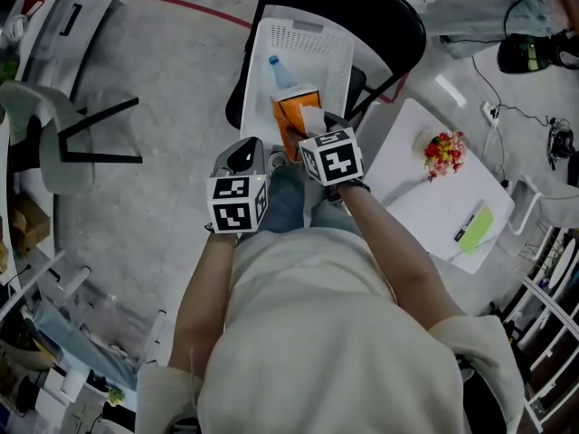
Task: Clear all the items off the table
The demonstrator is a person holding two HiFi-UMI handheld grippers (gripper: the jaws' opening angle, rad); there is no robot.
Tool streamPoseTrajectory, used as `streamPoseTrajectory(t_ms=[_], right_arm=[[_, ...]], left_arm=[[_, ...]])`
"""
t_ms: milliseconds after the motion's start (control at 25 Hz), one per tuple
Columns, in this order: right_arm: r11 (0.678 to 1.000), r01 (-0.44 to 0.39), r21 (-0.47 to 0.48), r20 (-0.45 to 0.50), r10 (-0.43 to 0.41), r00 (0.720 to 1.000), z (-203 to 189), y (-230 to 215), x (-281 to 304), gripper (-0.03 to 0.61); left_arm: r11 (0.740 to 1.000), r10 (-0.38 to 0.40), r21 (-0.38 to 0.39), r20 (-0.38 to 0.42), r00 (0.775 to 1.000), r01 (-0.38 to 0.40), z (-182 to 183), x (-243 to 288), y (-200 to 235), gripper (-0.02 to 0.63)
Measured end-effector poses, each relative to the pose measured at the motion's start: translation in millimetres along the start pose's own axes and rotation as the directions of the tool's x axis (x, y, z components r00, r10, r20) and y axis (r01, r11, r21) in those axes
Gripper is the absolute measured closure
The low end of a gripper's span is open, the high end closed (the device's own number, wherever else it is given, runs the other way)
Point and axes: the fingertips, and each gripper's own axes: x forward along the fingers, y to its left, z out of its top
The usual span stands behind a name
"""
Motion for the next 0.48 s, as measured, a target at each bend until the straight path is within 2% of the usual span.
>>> streamPoseTrajectory(t_ms=[200, 360, 480], right_arm=[[1.0, -0.003, -0.001, -0.002, 0.003, 1.0, 3.0, 6.7, 8.0, 0.279], [1.0, -0.018, 0.013, 0.035, 0.018, 0.999, 10.5, 10.4, 9.9, 0.192], [0.999, -0.031, 0.008, 0.052, 0.03, 0.998, 16.5, 12.1, 8.6, 0.179]], left_arm=[[1.0, 0.004, -0.011, 0.002, 1.0, -0.004, 1.7, -0.1, 10.3, 0.606], [1.0, 0.001, -0.016, 0.0, 1.0, -0.001, 1.6, 0.3, 12.1, 0.606], [1.0, -0.002, -0.018, -0.001, 1.0, 0.002, 1.1, 1.0, 11.0, 0.606]])
